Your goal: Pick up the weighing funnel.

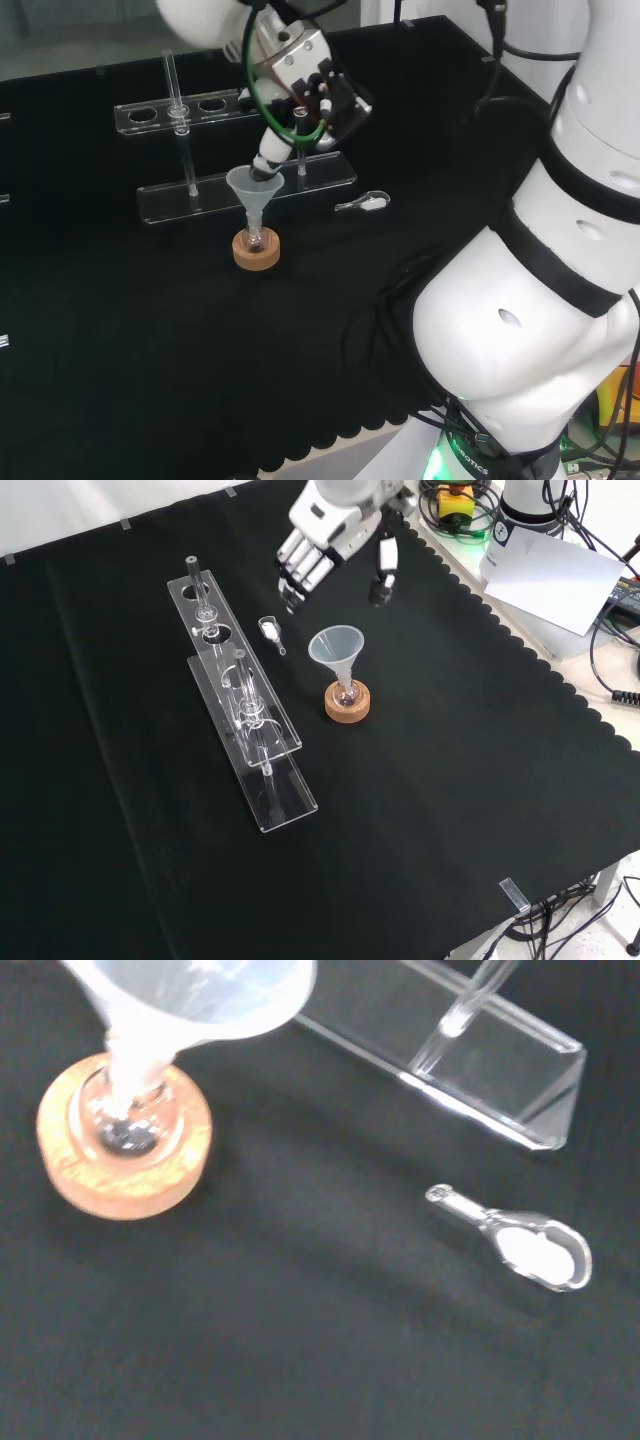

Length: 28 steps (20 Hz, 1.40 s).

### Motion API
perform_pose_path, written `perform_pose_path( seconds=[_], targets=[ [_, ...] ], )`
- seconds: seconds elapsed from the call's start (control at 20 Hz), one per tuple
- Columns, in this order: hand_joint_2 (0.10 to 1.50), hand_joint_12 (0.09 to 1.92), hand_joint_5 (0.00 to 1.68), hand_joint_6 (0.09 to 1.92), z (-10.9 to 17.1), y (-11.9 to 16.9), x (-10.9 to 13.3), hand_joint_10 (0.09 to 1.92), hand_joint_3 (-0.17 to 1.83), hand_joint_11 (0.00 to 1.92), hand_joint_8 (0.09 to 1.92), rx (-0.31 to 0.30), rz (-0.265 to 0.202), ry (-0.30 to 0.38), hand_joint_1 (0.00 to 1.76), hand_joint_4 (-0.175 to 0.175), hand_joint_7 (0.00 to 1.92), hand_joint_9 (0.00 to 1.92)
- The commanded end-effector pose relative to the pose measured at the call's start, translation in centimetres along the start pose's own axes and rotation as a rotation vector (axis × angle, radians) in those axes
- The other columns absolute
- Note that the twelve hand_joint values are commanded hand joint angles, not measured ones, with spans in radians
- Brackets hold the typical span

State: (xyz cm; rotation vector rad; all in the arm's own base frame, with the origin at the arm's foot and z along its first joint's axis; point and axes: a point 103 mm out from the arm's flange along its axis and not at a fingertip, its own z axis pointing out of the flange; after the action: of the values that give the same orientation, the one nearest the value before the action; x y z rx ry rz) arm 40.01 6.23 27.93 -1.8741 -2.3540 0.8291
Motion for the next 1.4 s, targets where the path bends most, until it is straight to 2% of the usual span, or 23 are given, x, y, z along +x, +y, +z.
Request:
perform_pose_path(
  seconds=[0.05, 0.3, 0.65, 1.05, 1.4],
  targets=[
    [0.66, 1.39, 0.15, 0.09, 2.0, -0.7, -4.2, 0.7, 0.37, 0.21, 0.54, -0.015, 0.035, 0.1, 0.56, -0.013, 0.08, 0.25],
    [0.66, 1.39, 0.16, 0.09, 3.4, -0.3, -5.9, 0.71, 0.37, 0.22, 0.59, -0.008, 0.054, 0.134, 0.55, -0.015, 0.12, 0.28],
    [0.67, 1.37, 0.31, 0.09, 7.0, 1.3, -8.9, 0.69, 0.39, 0.29, 0.65, -0.048, 0.073, 0.194, 0.61, -0.023, 0.27, 0.41],
    [0.66, 1.33, 0.43, 0.09, 12.4, 5.0, -11.5, 0.63, 0.43, 0.38, 0.66, 0.011, 0.087, 0.23, 0.7, -0.025, 0.38, 0.54],
    [0.64, 1.32, 0.51, 0.09, 16.0, 7.8, -12.8, 0.6, 0.46, 0.42, 0.66, 0.037, 0.093, 0.242, 0.78, -0.022, 0.42, 0.58]
  ],
)
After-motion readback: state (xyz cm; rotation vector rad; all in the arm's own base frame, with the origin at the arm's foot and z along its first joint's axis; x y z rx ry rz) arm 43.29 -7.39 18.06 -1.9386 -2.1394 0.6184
